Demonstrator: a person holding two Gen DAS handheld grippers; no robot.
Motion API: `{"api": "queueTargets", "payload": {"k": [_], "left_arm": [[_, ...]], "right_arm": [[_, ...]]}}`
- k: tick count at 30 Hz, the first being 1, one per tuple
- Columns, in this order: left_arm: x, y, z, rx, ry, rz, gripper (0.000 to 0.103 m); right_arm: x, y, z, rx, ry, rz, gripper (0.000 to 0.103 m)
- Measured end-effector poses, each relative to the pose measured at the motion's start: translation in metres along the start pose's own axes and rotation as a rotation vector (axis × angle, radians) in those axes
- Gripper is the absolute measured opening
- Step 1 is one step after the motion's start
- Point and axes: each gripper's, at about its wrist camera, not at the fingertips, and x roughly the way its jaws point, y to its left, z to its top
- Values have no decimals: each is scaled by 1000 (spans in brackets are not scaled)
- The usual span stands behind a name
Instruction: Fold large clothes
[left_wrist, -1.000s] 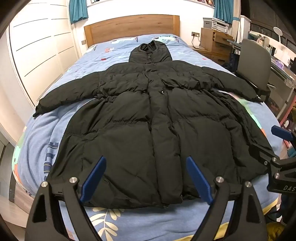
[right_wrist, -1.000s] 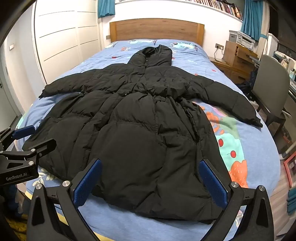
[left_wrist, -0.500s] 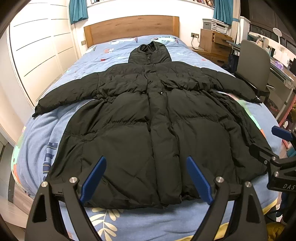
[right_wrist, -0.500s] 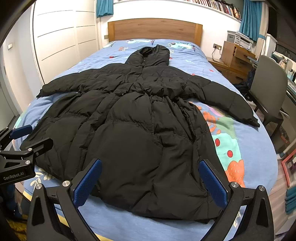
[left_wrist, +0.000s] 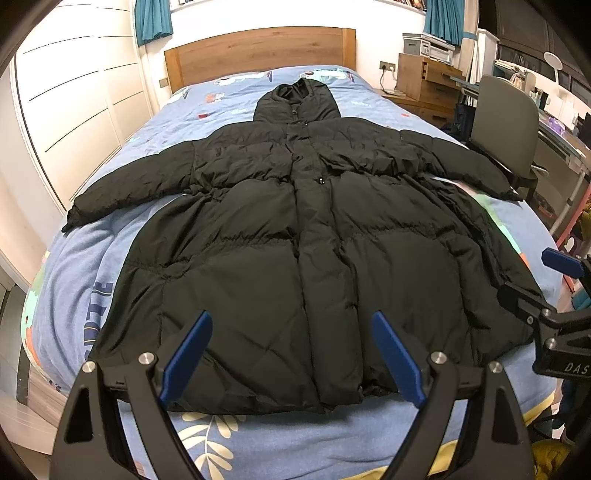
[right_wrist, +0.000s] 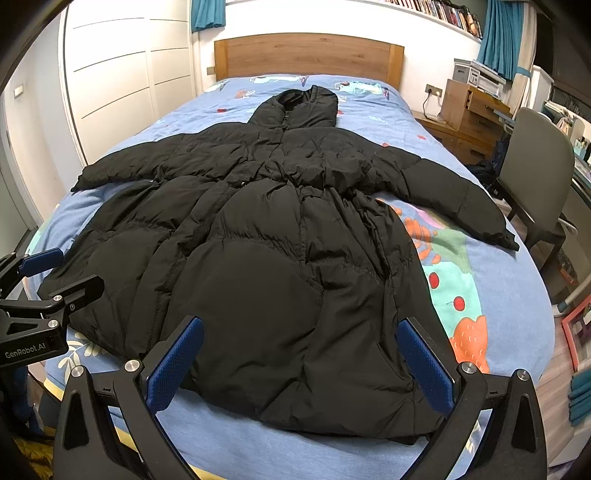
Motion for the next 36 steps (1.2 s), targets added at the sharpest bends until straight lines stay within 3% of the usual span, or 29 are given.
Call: {"api": "queueTargets", "payload": {"k": [36], "left_arm": [[15,-1,-1,21,70,-29,88]], "right_arm": [[12,-4,-2,2,29,4,102]]}}
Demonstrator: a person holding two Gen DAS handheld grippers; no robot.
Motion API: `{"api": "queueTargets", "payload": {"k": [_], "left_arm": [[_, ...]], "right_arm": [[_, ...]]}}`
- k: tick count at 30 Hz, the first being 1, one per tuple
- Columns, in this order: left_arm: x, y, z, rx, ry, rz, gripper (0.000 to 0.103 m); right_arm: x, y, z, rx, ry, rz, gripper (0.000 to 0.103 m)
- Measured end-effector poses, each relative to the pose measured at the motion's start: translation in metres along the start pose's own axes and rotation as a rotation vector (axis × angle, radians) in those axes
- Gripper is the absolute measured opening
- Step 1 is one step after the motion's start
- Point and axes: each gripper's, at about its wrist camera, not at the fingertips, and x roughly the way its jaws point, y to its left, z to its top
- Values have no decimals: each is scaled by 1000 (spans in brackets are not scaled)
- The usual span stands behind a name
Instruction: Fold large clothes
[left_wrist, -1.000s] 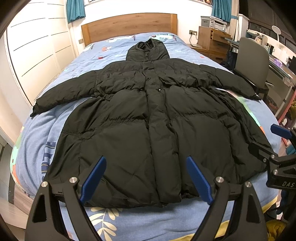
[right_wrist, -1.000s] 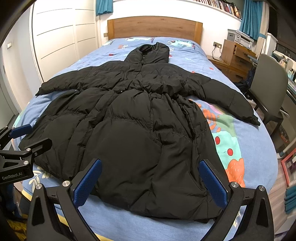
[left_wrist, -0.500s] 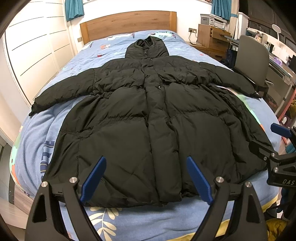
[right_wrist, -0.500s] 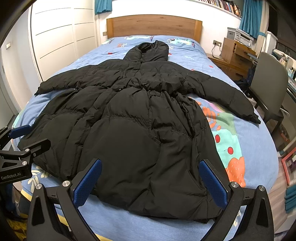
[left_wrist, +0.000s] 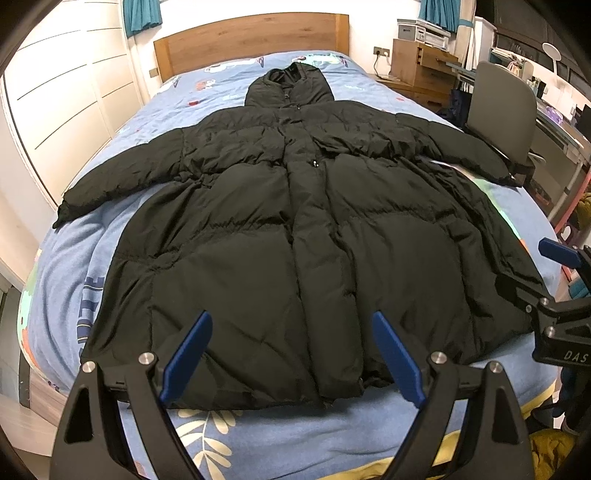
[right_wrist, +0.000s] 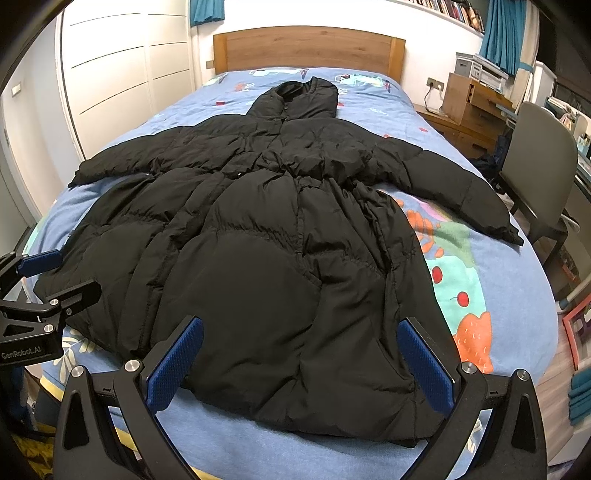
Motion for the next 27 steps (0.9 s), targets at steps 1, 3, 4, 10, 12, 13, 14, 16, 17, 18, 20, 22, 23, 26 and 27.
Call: {"api": "queueTargets", "payload": {"k": [1,3,4,10,12,13,14,16,17,18,20,22,23,26,27], "left_arm": [[1,0,0,1,5,-3,88],[1,1,0,-3,8,-5,88],[1,1,1,-4,8,-6,88],[1,5,2,-20,5,-21,88],[1,6,3,-21,11,-26,88],[2,6,3,-23,15,-33,88],[3,7,3,-24,22,-35,88],[6,7,3,-23,34,-37,88],[7,7,3,-23,42,-43,88],[8,7,3,-24,47,-45,88],[9,8,3,-25,51,-48,88],[10,8,3,-27,55,-45,88],[10,9,3,-32,59,-42,88],[11,12,3,-48,65,-38,88],[11,13,3,-52,67,-37,88]], "right_arm": [[0,-1,0,0,1,1,103],[1,-1,0,0,3,2,103],[1,-1,0,-1,4,2,103],[5,-2,1,4,8,4,102],[5,-2,2,4,9,6,103],[6,-2,2,4,9,7,103],[6,-2,2,3,10,8,103],[6,-2,2,4,10,9,102],[6,-2,2,4,10,9,103],[7,-2,2,5,11,10,103],[8,-3,2,7,12,12,103],[8,-3,3,9,11,13,103],[9,-3,3,8,11,14,102],[10,-4,4,10,12,19,102],[10,-5,4,12,11,21,102]]}}
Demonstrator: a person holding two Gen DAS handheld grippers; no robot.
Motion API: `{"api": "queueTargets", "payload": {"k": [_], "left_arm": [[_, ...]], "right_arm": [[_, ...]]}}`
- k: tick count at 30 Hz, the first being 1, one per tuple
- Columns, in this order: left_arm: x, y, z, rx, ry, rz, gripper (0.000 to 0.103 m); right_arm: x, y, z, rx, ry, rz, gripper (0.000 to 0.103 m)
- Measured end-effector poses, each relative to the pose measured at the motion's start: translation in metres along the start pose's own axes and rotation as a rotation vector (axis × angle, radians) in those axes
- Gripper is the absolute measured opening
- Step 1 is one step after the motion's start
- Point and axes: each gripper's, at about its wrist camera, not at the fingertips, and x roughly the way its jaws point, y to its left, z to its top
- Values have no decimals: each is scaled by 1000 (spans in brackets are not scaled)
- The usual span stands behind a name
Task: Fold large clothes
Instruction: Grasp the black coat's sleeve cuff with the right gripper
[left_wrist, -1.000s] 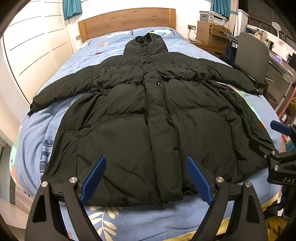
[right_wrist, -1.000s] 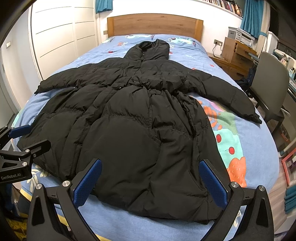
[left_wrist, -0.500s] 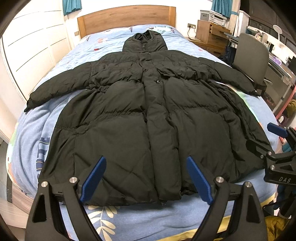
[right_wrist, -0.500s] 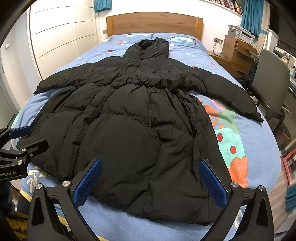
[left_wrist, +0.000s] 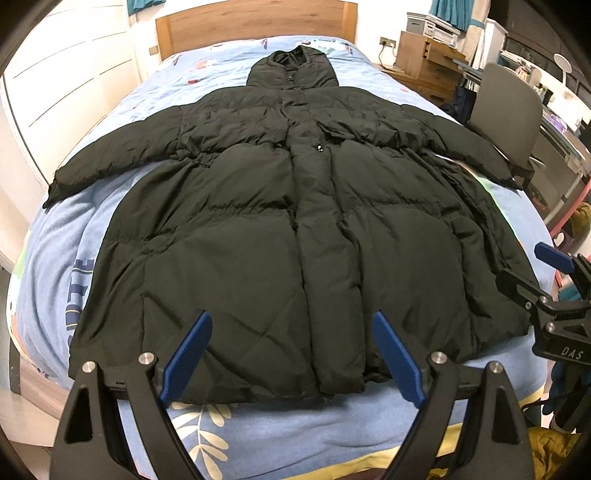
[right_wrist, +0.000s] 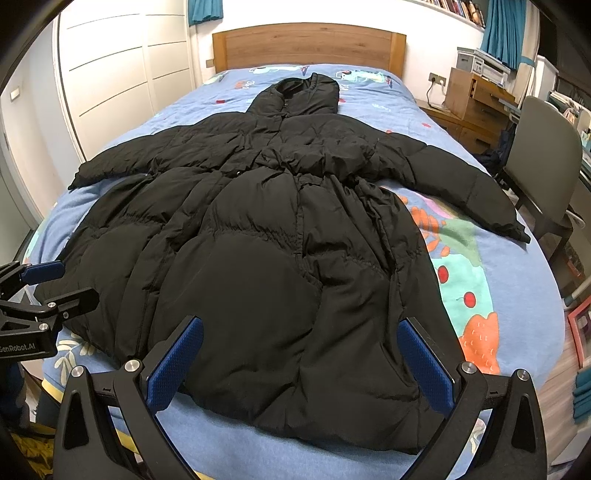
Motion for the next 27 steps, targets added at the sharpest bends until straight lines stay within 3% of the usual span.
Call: {"api": "queueTargets", "payload": {"k": [8,14,22,27], "left_arm": [[-1,7,6,-22,3,83,88],[-5,33,30,-93,-37,148,88],[-2,52,71,-112,-85,203,88],[12,57,87,-135,-66,224,88]], "right_arm": [[1,-6,6,22,-10,29,102],[4,-30,25,92,-28,75,103],[29,-122,66,367,-66,90,103],[73,-202,86,569,-75,77,103]]}}
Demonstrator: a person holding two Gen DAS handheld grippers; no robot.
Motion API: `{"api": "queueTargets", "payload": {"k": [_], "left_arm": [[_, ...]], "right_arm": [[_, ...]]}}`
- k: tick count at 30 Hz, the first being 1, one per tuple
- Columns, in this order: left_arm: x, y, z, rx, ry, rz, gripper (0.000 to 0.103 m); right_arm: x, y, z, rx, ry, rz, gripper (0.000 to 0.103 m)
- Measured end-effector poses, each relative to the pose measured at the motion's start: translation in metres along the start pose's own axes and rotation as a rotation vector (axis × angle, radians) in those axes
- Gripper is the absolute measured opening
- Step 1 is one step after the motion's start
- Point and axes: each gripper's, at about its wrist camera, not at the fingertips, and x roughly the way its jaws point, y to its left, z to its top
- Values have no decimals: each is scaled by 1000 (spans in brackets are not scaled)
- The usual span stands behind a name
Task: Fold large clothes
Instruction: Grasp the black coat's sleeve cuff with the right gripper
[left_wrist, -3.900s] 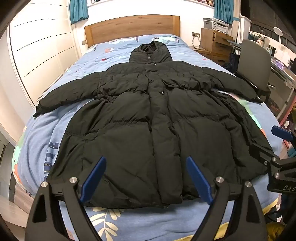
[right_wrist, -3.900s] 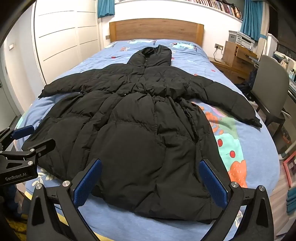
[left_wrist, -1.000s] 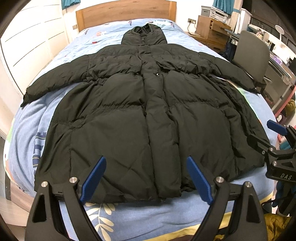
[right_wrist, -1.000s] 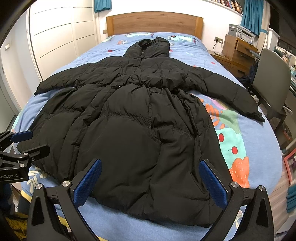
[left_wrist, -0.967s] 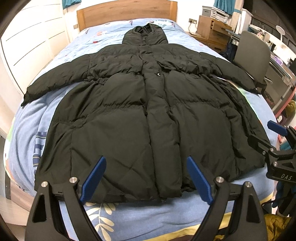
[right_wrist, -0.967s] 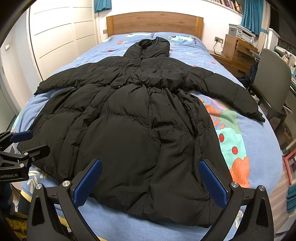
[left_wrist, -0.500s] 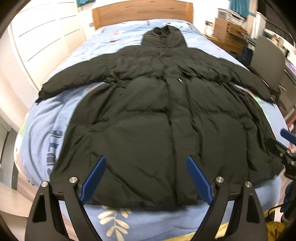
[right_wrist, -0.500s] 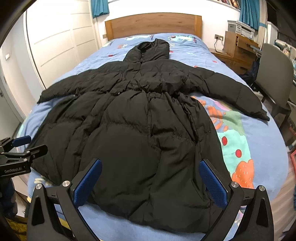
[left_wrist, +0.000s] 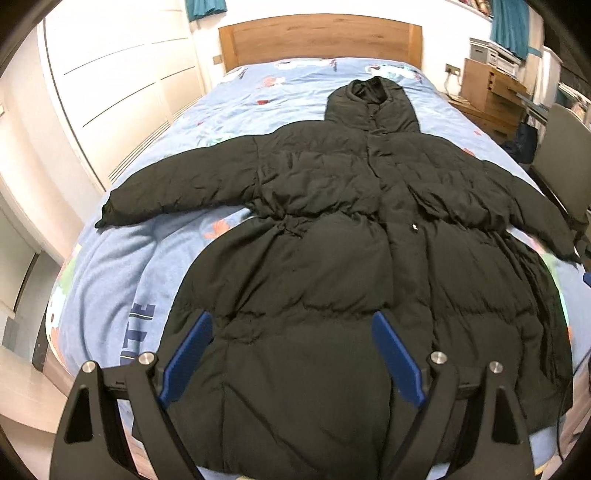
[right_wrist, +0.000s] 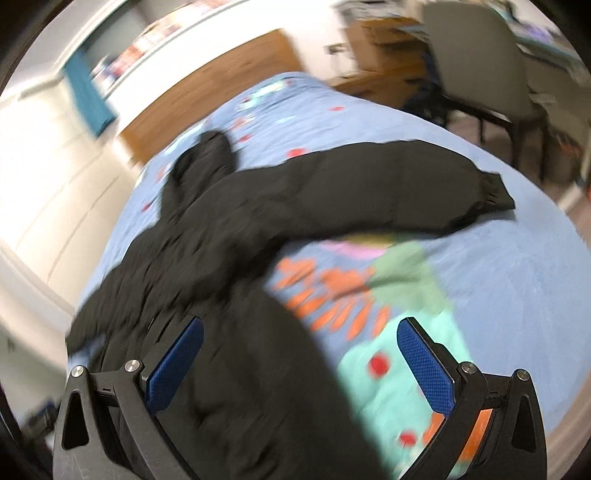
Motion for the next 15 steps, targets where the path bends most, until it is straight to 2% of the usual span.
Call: {"api": "queueTargets", "payload": {"k": [4,8,12,15], "left_arm": [[15,5,6,-24,30,34,88],[35,12,12,-44,77,63,88],[51,10,15,-43,107,68,88],[62,6,18,-40,125,78,88]], "right_arm": [[41,-54,36,162,-2,-25,103],[80,-109,53,364,6,0,102],[102,-147,63,505,-28,28,98],[111,-163,73,560,-70,54,95]]}}
